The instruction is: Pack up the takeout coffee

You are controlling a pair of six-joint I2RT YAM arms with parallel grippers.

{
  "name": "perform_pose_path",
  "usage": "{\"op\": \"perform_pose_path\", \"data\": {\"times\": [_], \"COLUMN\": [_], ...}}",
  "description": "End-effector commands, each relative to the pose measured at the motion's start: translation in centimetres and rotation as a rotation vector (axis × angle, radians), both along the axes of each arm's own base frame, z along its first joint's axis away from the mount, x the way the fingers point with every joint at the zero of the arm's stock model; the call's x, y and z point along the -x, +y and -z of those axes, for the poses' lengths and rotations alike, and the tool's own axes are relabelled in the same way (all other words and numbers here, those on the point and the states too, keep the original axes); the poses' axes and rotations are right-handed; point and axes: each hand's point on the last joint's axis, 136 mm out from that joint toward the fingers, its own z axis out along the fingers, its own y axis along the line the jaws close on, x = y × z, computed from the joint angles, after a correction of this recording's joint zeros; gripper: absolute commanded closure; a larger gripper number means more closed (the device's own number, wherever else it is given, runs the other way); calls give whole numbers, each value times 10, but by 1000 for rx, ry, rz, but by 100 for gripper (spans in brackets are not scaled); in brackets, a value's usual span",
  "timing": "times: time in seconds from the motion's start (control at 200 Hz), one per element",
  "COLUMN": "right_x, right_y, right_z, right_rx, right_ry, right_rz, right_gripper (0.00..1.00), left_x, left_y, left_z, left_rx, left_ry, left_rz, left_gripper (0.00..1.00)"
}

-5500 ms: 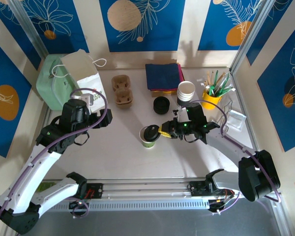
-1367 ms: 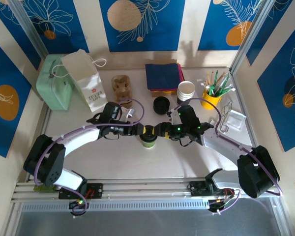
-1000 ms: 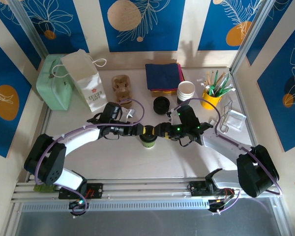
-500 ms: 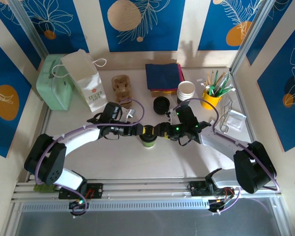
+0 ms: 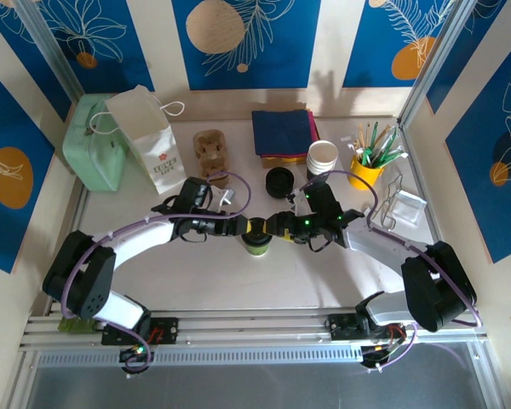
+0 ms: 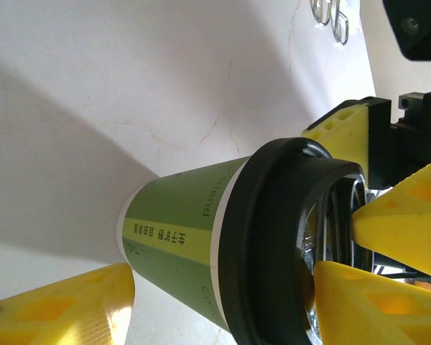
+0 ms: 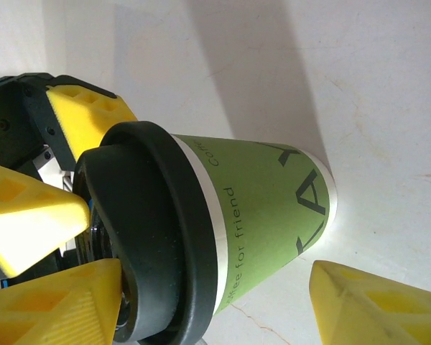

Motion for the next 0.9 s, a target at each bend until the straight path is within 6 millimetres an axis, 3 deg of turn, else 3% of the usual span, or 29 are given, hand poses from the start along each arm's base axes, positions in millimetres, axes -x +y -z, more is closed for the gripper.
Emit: {"op": "perform_pose_path", "data": {"times": [0.0, 0.63, 0.73, 0.895], "right_x": [12, 27, 27, 20], "right_y": [-19, -21, -19, -15], "right_z": [34, 61, 54, 25], "right_rx": [95, 88, 77, 68], "right_ry": [116, 121, 103, 47], "right_rz": [57, 71, 59, 58], "right_gripper": [32, 33, 35, 35], "left_x": [13, 10, 12, 13], "left_y": [26, 15, 12, 6], "left_z": [50, 32, 24, 7], "left_rx": [-168, -101, -84, -89], "left_ry": [80, 34, 21, -43], "left_rz": [-40, -24, -10, 8], "left_gripper": [35, 36, 36, 35]}}
